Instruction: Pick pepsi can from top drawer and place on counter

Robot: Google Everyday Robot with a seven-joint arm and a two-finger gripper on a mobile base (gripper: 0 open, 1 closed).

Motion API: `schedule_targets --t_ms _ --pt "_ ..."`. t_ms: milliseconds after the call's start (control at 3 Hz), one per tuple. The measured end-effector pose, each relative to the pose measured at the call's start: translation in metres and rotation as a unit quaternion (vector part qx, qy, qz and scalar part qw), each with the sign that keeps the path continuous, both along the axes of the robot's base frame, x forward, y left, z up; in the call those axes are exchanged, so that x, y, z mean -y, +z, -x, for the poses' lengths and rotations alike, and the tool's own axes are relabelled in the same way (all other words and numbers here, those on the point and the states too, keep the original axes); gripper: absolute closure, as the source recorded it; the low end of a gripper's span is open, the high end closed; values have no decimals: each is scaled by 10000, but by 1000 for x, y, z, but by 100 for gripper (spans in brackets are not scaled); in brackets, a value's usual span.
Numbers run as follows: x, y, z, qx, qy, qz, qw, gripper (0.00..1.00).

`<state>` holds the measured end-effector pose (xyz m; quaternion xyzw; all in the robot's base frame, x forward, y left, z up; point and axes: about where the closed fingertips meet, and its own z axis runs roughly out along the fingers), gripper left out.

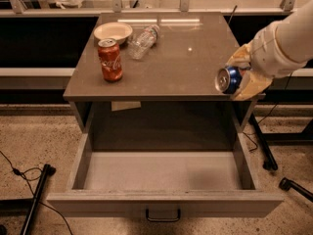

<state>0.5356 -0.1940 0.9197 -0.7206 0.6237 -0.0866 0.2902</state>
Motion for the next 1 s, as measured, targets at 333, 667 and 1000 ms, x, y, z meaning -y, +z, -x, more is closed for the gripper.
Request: schedule_targets --t_ms 333,667,1000 --pt "-1 38 -29 362 -96 11 9993 100" --pt "-1 38 -29 363 -95 11 9993 100" --pt "-23 37 -52 513 360 -14 9980 100"
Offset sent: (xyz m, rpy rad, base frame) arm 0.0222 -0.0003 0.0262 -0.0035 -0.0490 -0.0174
